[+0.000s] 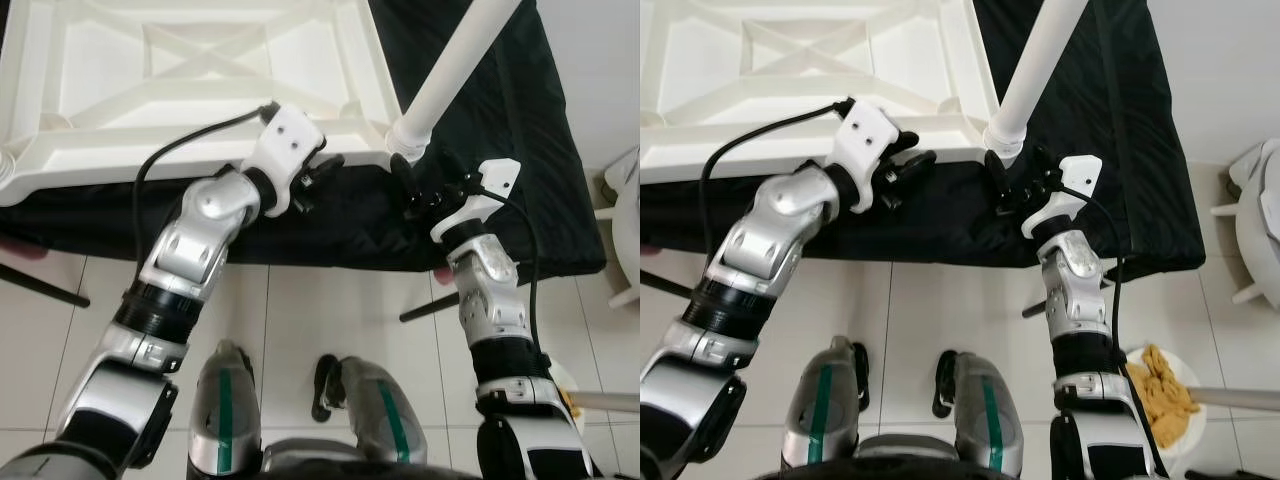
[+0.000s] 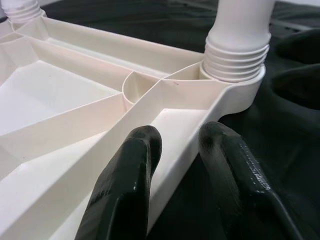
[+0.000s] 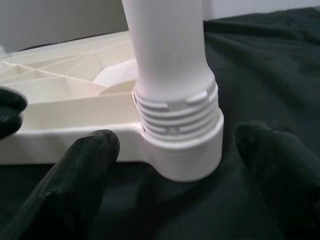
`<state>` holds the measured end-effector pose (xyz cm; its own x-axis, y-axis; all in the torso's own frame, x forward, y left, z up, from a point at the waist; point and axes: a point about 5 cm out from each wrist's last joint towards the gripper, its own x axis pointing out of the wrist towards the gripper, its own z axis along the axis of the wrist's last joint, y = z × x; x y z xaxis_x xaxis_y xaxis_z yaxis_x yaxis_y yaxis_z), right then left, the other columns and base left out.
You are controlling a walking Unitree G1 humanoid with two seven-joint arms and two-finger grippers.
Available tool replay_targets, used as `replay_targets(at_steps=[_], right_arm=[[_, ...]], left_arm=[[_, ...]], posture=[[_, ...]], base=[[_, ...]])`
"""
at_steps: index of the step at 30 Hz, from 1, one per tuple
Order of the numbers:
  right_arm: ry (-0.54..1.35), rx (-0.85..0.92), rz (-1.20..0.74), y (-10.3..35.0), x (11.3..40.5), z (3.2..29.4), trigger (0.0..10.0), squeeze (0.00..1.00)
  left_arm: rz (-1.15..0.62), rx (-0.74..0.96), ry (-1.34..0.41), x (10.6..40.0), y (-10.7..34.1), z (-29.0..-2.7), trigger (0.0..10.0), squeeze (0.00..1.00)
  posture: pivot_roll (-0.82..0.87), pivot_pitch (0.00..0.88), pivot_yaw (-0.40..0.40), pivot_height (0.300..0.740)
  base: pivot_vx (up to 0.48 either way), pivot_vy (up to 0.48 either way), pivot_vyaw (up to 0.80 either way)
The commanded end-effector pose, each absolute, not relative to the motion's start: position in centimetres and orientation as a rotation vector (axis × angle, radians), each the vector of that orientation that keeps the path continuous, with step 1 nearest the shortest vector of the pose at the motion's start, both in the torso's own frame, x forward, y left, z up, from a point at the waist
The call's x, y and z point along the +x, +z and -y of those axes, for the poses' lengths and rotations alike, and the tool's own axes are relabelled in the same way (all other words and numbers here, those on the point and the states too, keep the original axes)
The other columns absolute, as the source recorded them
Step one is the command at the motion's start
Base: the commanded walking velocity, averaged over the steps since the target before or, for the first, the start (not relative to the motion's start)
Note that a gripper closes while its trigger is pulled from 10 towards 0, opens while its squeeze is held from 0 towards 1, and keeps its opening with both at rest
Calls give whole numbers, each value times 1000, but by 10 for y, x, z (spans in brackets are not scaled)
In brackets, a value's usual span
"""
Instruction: Building children table
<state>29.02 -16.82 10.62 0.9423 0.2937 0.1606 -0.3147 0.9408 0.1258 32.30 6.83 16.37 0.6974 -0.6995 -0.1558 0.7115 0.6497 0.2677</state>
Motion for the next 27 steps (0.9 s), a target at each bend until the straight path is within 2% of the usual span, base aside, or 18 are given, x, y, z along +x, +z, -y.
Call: replay_targets(at_steps=[1, 12, 13, 20, 21, 24, 25, 27], right_arm=[[304, 149, 113, 101, 287, 172, 10000, 0], [306, 143, 96, 98, 281, 172, 10000, 0], [303, 139, 95, 98, 281, 174, 10000, 0], [296, 126, 95, 98, 280, 176, 10000, 0], [295, 125, 95, 98, 280, 176, 10000, 0], [294, 124, 95, 98, 280, 176, 10000, 0], [294, 122, 96, 98, 280, 176, 10000, 0], [293, 120, 97, 99, 280, 176, 10000, 0]], left_arm=[[-67, 331, -789, 326, 158, -67, 10000, 0], [-118, 409, -846, 339, 151, -62, 10000, 0], [-128, 407, -883, 340, 151, -58, 10000, 1000], [-128, 494, -948, 347, 152, -44, 10000, 1000], [-119, 515, -964, 348, 153, -40, 10000, 863], [-113, 530, -975, 348, 154, -38, 10000, 863], [-110, 543, -995, 348, 154, -34, 10000, 0], [-116, 560, -1006, 349, 153, -31, 10000, 0]], posture=[[59, 75, -60, 740], [37, 62, -48, 740], [32, 59, -44, 740], [16, 39, -33, 740], [13, 35, -31, 740], [13, 35, -31, 740], [7, 29, -29, 740], [4, 26, -26, 740]], base=[[0, 0, 0], [0, 0, 0], [0, 0, 0], [0, 0, 0], [0, 0, 0], [0, 0, 0], [0, 0, 0], [0, 0, 0]])
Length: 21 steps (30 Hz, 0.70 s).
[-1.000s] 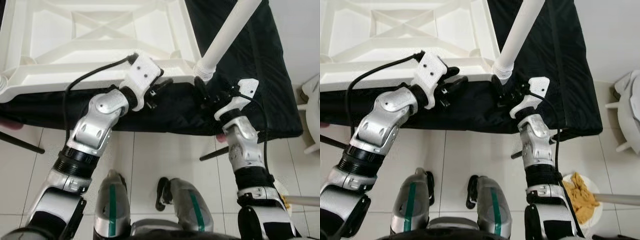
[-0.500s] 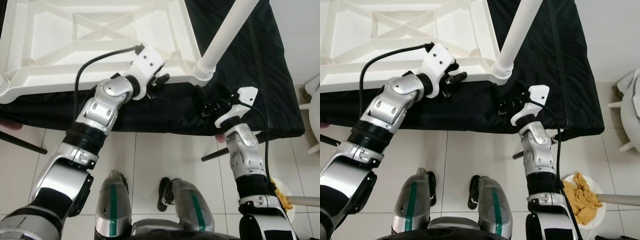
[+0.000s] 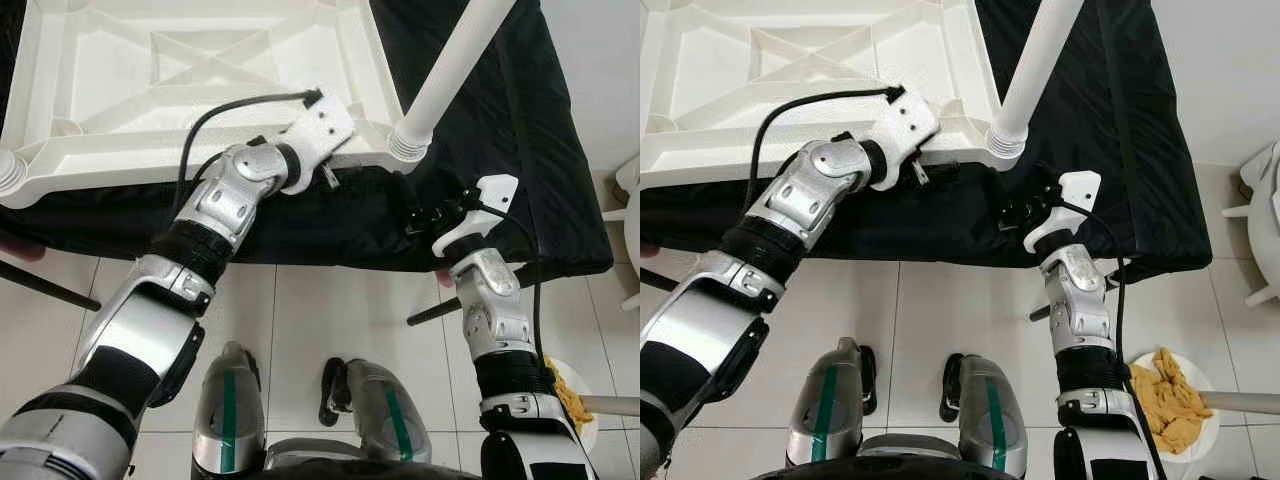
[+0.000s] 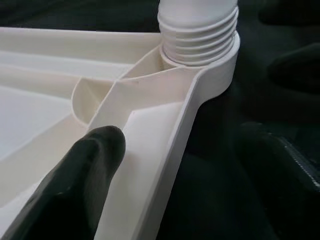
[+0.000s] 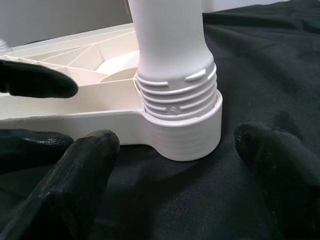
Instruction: Building children table
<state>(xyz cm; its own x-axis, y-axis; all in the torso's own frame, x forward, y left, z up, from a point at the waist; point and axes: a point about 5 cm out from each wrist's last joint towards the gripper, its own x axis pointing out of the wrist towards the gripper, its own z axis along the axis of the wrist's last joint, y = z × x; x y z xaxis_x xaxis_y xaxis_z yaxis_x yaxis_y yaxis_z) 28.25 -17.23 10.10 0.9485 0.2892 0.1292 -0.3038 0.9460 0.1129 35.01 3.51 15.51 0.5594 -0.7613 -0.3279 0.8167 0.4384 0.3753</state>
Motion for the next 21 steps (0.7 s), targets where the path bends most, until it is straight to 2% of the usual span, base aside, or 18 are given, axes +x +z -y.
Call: replay_targets(at_steps=[1, 10, 11, 12, 13, 16, 17, 21], right_arm=[[292, 119, 98, 99, 280, 176, 10000, 0], [282, 113, 103, 100, 280, 177, 10000, 0], [281, 113, 104, 100, 280, 177, 10000, 0], [281, 113, 104, 100, 280, 177, 10000, 0], [281, 114, 104, 100, 280, 177, 10000, 0], [280, 114, 104, 100, 280, 176, 10000, 0], [278, 116, 106, 100, 280, 176, 10000, 0], [272, 116, 107, 100, 280, 176, 10000, 0]], left_arm=[[-122, 576, -1023, 350, 152, -29, 10000, 0], [-202, 580, -1066, 353, 144, -23, 10000, 0], [-215, 574, -1075, 353, 143, -22, 4549, 0], [-224, 570, -1082, 353, 142, -22, 4549, 0], [-241, 570, -1087, 353, 140, -22, 3412, 0], [-253, 571, -1089, 353, 139, -22, 3412, 0], [-260, 569, -1095, 353, 137, -21, 0, 0], [-271, 577, -1126, 352, 135, -18, 0, 0]], posture=[[1, 24, -26, 740], [-6, 21, -14, 740], [-6, 21, -13, 740], [-6, 21, -13, 740], [-7, 22, -10, 740], [-7, 22, -10, 740], [-9, 25, -3, 740], [-11, 28, 1, 740]], base=[[0, 0, 0], [0, 0, 0], [0, 0, 0], [0, 0, 0], [0, 0, 0], [0, 0, 0], [0, 0, 0], [0, 0, 0]])
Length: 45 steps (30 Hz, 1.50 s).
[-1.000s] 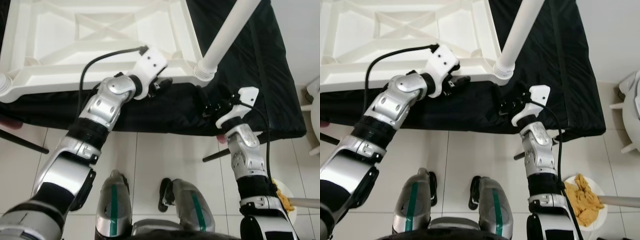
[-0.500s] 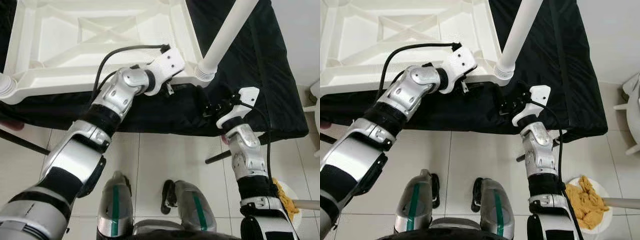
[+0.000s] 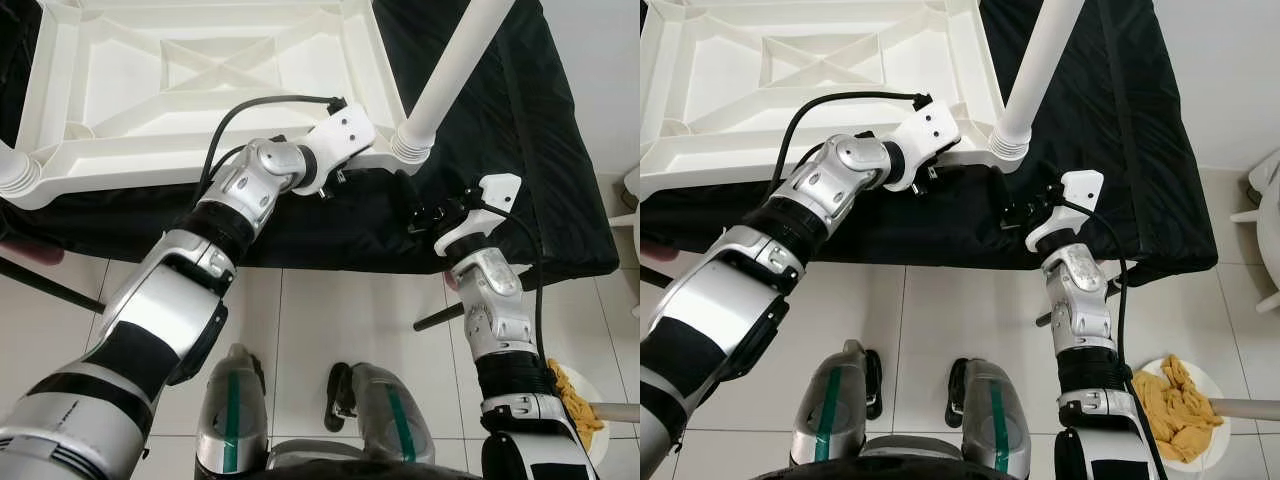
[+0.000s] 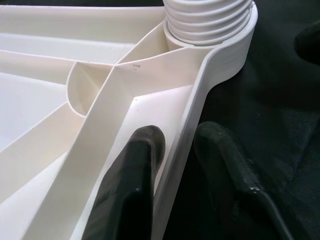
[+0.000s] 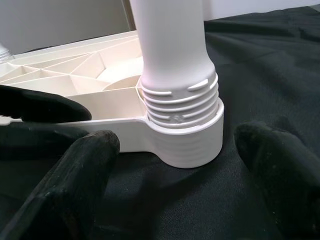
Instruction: Building children table
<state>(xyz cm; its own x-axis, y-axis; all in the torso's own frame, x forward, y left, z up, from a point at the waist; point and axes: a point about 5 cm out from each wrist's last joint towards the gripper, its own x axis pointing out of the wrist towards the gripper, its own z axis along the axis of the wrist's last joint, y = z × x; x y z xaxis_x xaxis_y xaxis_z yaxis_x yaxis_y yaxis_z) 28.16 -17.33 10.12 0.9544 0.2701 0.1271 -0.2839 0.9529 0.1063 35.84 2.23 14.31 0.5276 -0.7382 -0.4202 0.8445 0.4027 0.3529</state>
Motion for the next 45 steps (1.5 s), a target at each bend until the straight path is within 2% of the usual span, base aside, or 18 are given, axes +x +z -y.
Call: replay_targets(at_steps=[1, 2, 3, 19, 20, 21, 22, 23, 26, 30, 31, 38, 39, 41, 42, 43, 44, 45], right_arm=[[267, 115, 107, 100, 280, 177, 10000, 0], [267, 115, 107, 100, 280, 177, 10000, 0], [263, 114, 108, 101, 280, 178, 10000, 0], [241, 106, 119, 104, 282, 182, 10000, 0], [239, 107, 119, 104, 282, 182, 10000, 0], [239, 107, 119, 104, 282, 182, 10000, 0], [237, 107, 120, 104, 282, 182, 10000, 0], [236, 107, 121, 104, 283, 182, 10000, 0], [234, 106, 125, 106, 284, 182, 10000, 0], [234, 104, 129, 107, 286, 183, 10000, 0], [233, 103, 131, 109, 286, 183, 10000, 0], [230, 99, 138, 111, 287, 184, 10000, 0], [230, 98, 138, 111, 287, 184, 10000, 0], [231, 98, 138, 111, 287, 184, 10000, 0], [231, 97, 138, 111, 287, 184, 10000, 0], [231, 97, 138, 111, 287, 184, 10000, 0], [232, 97, 138, 111, 288, 184, 10000, 0], [233, 96, 138, 111, 288, 184, 10000, 0]], left_arm=[[-290, 596, -1114, 352, 133, -19, 5608, 0], [-290, 596, -1114, 352, 133, -19, 5608, 0], [-293, 608, -1147, 350, 131, -18, 9843, 0], [-353, 669, -1207, 345, 118, -17, 10000, 0], [-356, 668, -1211, 345, 119, -17, 4196, 0], [-356, 668, -1211, 345, 119, -17, 4196, 0], [-365, 662, -1206, 346, 118, -16, 6471, 0], [-375, 673, -1210, 345, 117, -16, 2745, 0], [-387, 699, -1250, 342, 113, -17, 0, 0], [-395, 706, -1299, 338, 110, -16, 0, 0], [-398, 717, -1310, 337, 109, -16, 10000, 0], [-419, 728, -1311, 335, 103, -20, 10000, 0], [-415, 724, -1304, 336, 104, -19, 10000, 216], [-410, 724, -1300, 337, 105, -19, 10000, 216], [-407, 724, -1298, 337, 106, -18, 10000, 1000], [-407, 724, -1298, 337, 106, -18, 10000, 1000], [-406, 729, -1297, 338, 106, -18, 10000, 0], [-405, 732, -1300, 338, 107, -17, 10000, 0]], posture=[[-12, 29, 3, 740], [-12, 29, 3, 740], [-13, 30, 5, 740], [-15, 46, 18, 740], [-12, 48, 17, 740], [-12, 48, 17, 740], [-12, 50, 16, 740], [-11, 50, 16, 740], [-9, 51, 15, 740], [-10, 51, 15, 740], [-11, 52, 16, 740], [-9, 54, 13, 740], [-8, 55, 11, 740], [-8, 55, 11, 740], [-7, 56, 10, 740], [-7, 56, 10, 740], [-7, 56, 10, 740], [-9, 55, 11, 740]], base=[[0, 0, 0], [0, 0, 0], [0, 0, 0], [0, 0, 0], [0, 0, 0], [0, 0, 0], [0, 0, 0], [0, 0, 0], [0, 0, 0], [0, 0, 0], [0, 0, 0], [0, 0, 0], [0, 0, 0], [0, 0, 0], [0, 0, 0], [0, 0, 0], [0, 0, 0], [0, 0, 0]])
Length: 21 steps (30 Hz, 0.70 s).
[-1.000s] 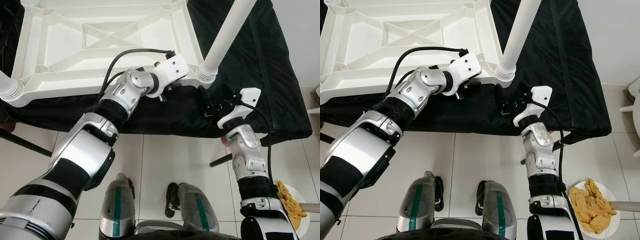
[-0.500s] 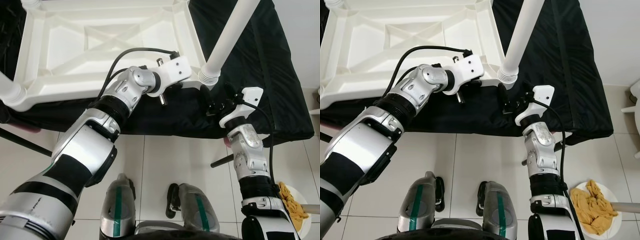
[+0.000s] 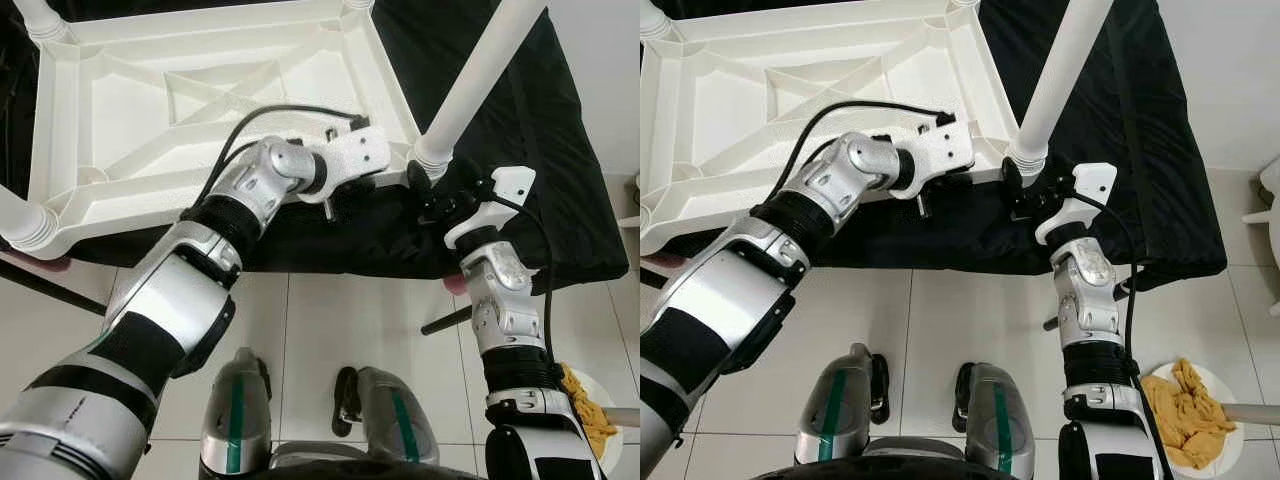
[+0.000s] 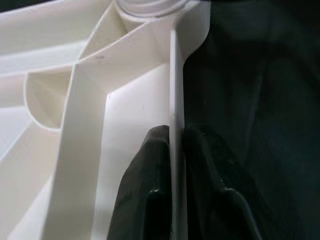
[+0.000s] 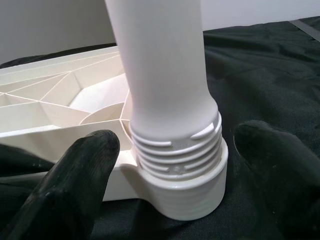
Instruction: Building children table
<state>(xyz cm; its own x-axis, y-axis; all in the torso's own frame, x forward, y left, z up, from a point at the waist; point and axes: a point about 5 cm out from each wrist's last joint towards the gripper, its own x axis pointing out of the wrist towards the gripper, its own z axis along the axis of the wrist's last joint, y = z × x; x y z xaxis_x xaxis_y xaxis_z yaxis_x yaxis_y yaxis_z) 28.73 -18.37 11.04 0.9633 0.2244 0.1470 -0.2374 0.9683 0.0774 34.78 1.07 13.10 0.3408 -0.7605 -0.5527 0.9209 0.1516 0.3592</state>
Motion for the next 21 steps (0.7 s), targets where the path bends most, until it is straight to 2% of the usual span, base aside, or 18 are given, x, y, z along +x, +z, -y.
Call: replay_targets(at_steps=[1, 6, 7, 12, 13, 21], right_arm=[[233, 96, 138, 111, 288, 184, 10000, 0], [232, 93, 139, 112, 288, 185, 10000, 0], [232, 93, 139, 112, 288, 185, 10000, 0], [231, 94, 142, 112, 286, 186, 10000, 0], [234, 96, 144, 112, 285, 186, 10000, 0], [279, 86, 150, 114, 283, 185, 10000, 0]], left_arm=[[-405, 732, -1300, 338, 107, -17, 10000, 0], [-404, 745, -1321, 335, 105, -14, 10000, 0], [-396, 742, -1328, 334, 106, -13, 0, 0], [-385, 714, -1341, 334, 108, -11, 0, 0], [-396, 713, -1335, 334, 107, -12, 10000, 0], [-401, 683, -1291, 337, 106, -20, 10000, 0]], posture=[[-9, 55, 11, 740], [-13, 55, 13, 740], [-15, 57, 14, 740], [-18, 57, 14, 740], [-18, 58, 16, 740], [-15, 57, 7, 740]], base=[[0, 0, 0], [0, 0, 0], [0, 0, 0], [0, 0, 0], [0, 0, 0], [0, 0, 0]])
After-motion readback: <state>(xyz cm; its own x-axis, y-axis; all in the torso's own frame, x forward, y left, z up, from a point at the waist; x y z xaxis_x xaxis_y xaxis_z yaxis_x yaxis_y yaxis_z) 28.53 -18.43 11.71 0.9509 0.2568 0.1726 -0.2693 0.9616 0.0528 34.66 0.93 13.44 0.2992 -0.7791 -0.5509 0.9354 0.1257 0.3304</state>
